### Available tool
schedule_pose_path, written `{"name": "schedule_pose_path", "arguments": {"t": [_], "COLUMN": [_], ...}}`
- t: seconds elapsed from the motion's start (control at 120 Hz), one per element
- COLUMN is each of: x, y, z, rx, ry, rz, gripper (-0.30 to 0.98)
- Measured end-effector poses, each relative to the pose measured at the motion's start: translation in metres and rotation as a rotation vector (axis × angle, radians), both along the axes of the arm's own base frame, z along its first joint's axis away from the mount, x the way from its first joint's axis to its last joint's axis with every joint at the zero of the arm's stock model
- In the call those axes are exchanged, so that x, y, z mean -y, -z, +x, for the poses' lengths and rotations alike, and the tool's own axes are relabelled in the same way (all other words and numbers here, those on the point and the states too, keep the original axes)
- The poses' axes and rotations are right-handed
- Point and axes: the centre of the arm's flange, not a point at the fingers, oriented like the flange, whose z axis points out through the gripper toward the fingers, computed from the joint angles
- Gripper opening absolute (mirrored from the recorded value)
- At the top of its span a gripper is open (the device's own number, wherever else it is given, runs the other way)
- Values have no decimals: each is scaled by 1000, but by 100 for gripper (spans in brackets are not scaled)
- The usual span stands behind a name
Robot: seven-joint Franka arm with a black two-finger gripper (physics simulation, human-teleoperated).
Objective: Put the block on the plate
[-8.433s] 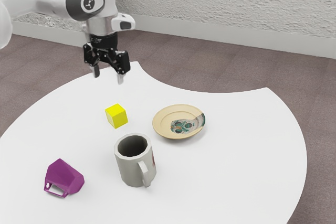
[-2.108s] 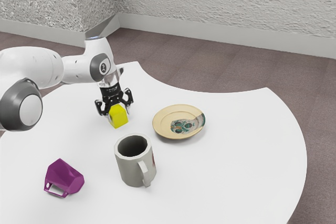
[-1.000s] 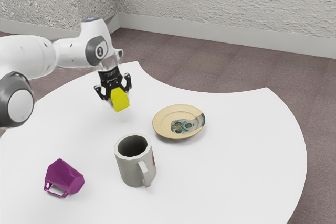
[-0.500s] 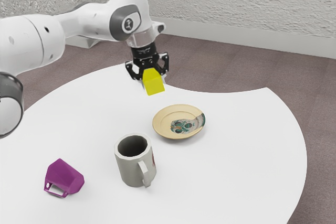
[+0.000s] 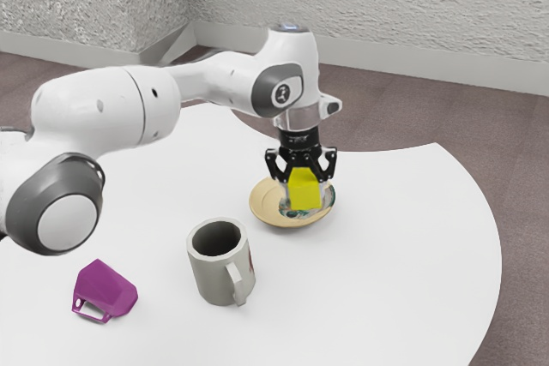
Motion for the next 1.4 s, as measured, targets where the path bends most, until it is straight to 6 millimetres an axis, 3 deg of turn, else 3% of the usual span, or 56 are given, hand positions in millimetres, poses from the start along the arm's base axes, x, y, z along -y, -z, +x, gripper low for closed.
{"name": "schedule_pose_path", "arguments": {"t": [0.067, 0.317, 0.467, 0.65, 0.767, 1.133, 1.4], "x": [-2, -47, -59, -88, -90, -91, -86], "y": [5, 16, 20, 32, 47, 64, 64], "z": [4, 31, 35, 41, 46, 53, 53], "rx": [1, 26, 24, 10, 10, 25, 30], "ry": [2, -30, -27, -46, -34, -8, 11], "rz": [-2, -53, -81, -103, -132, -140, -154], "gripper": [35, 36, 36, 35, 36, 36, 58]}}
